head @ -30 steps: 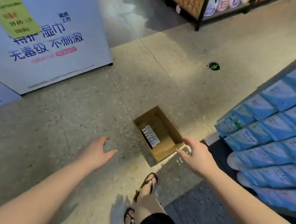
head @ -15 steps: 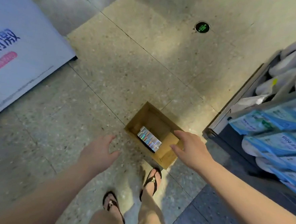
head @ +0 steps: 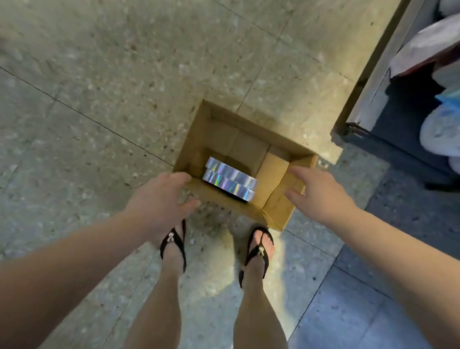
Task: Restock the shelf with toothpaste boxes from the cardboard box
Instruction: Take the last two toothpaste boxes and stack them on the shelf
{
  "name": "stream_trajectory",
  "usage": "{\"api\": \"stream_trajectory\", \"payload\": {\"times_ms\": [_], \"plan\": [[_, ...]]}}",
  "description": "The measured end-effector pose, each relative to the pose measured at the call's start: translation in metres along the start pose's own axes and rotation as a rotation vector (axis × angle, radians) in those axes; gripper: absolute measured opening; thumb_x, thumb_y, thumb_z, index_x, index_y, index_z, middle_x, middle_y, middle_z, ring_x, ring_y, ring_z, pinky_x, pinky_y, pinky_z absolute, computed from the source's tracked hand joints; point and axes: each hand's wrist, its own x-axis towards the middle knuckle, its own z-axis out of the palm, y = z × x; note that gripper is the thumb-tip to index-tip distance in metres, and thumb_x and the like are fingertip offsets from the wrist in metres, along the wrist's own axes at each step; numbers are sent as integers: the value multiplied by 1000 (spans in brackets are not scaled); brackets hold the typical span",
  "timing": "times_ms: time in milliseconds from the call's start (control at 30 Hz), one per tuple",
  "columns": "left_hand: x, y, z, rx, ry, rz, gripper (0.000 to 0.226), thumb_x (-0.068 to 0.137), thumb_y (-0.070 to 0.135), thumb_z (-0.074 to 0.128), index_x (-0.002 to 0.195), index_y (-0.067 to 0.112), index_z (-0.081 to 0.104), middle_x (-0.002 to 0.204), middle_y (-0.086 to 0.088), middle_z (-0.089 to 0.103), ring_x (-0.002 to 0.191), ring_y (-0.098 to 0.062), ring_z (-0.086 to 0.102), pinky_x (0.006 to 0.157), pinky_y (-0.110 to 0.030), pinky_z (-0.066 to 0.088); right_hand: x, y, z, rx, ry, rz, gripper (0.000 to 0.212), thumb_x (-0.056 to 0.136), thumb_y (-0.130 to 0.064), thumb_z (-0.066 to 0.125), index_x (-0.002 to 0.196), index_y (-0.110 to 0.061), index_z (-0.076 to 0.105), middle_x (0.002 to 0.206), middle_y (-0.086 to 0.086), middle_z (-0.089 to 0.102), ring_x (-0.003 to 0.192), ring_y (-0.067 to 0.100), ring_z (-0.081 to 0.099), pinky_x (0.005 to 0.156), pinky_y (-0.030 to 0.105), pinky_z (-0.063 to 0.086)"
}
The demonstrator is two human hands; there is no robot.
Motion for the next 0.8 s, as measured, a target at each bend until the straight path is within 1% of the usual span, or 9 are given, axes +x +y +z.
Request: {"api": "stream_trajectory", "payload": {"times_ms": [67, 167, 300, 400, 500, 667, 800], "plan": [[23, -13, 9, 40, -31, 24, 54, 85, 43, 55, 133, 22, 40, 131, -7, 49, 119, -27, 48, 99, -39, 41, 23, 5, 23, 7, -10, 20, 54, 87, -36, 53, 136, -18, 38, 136, 11, 48, 127, 32, 41, 102, 48, 39], [57, -31, 25, 96, -62, 60, 54, 85, 43, 54, 133, 21, 40, 130, -6, 49, 114, -27, 51, 96, -37, 42, 60, 8, 56, 4, -24, 39, 54, 87, -36, 54, 135, -18, 39, 137, 12, 48, 127, 32, 41, 103, 48, 38], [105, -48, 53, 113, -85, 66, 56, 84, 40, 56, 134, 21, 39, 135, -6, 46, 121, -27, 46, 100, -39, 39, 110, 14, 100, -27, -54, 24, 51, 88, -35, 52, 134, -18, 40, 134, 11, 49, 125, 33, 41, 100, 48, 40], [139, -54, 77, 130, -70, 78, 57, 83, 40, 58, 134, 21, 40, 134, -6, 46, 121, -28, 46, 100, -39, 39, 146, 21, 129, -56, -78, 9, 51, 88, -37, 51, 133, -15, 40, 133, 12, 49, 124, 34, 41, 99, 48, 41], [172, -58, 101, 127, -60, 111, 59, 81, 41, 61, 133, 20, 41, 134, -6, 45, 122, -27, 44, 104, -41, 38, 175, 29, 157, -79, -105, -5, 51, 89, -36, 51, 134, -15, 38, 134, 12, 47, 125, 33, 39, 99, 45, 41], [214, -62, 129, 137, -12, 175, 60, 80, 39, 64, 132, 20, 41, 135, -6, 43, 121, -29, 44, 99, -43, 41, 216, 40, 199, -80, -169, -27, 66, 86, -39, 57, 141, -20, 26, 144, 11, 36, 131, 32, 33, 103, 44, 37], [236, -70, 144, 176, -6, 203, 64, 80, 38, 65, 135, 23, 36, 141, -6, 36, 125, -28, 40, 100, -44, 39, 241, 43, 225, -64, -188, -44, 77, 81, -41, 64, 142, -16, 23, 144, 13, 36, 129, 32, 36, 103, 44, 39]]}}
